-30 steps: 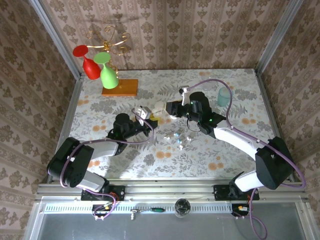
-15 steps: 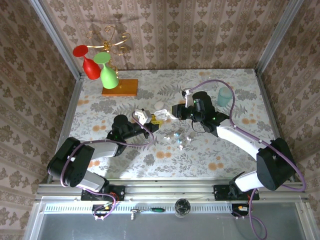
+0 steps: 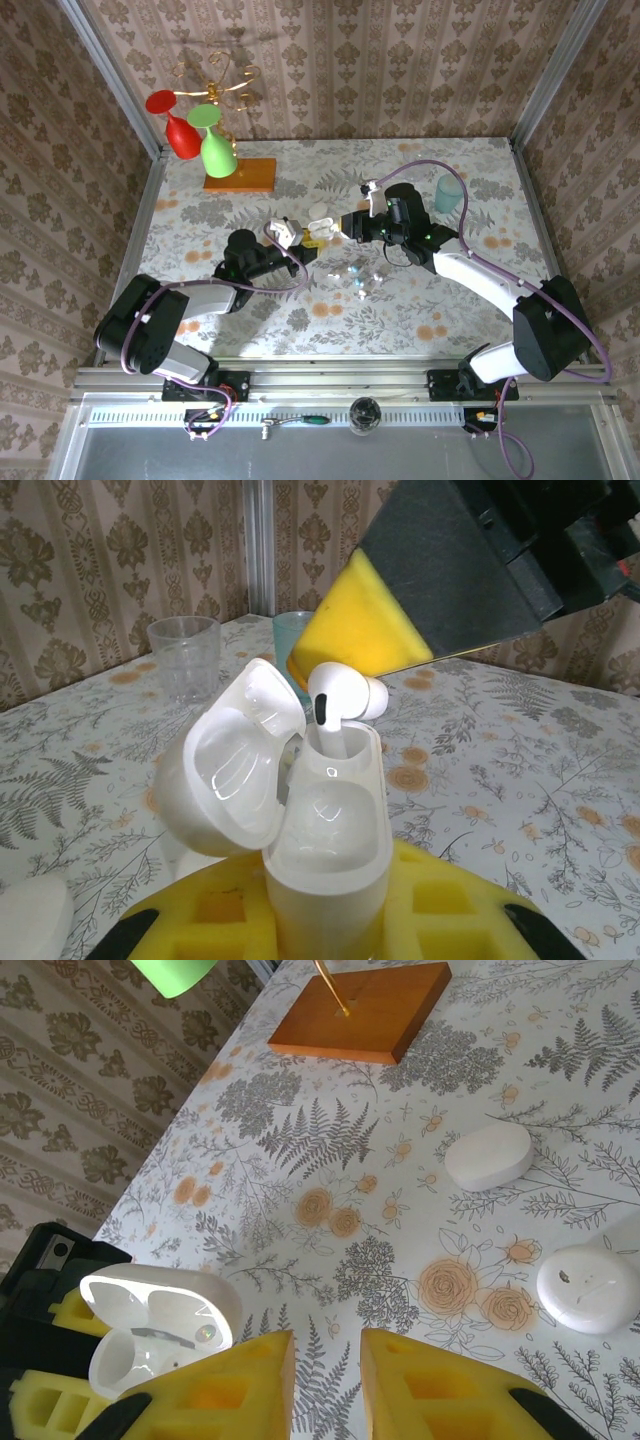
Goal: Insert the wireless bluetooth earbuds into the charging case
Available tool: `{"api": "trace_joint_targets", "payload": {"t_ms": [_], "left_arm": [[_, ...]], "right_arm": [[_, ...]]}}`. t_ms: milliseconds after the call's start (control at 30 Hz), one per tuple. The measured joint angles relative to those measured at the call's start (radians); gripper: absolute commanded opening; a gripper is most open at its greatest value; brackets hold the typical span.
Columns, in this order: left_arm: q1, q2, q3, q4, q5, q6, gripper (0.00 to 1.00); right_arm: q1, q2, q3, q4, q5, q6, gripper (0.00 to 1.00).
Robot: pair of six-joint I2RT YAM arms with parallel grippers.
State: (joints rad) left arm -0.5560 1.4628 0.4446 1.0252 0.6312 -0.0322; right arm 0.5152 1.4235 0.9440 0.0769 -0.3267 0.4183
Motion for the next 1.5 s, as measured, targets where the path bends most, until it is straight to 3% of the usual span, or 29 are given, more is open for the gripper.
{"api": "trace_joint_targets", "payload": {"t_ms": [1500], "left_arm": [[-0.002, 0.042, 0.043, -0.045, -0.042, -0.058, 0.0]], "right_arm": [[0.033, 0.026, 0.029, -0.016, -0.022, 0.0, 0.33]]}}
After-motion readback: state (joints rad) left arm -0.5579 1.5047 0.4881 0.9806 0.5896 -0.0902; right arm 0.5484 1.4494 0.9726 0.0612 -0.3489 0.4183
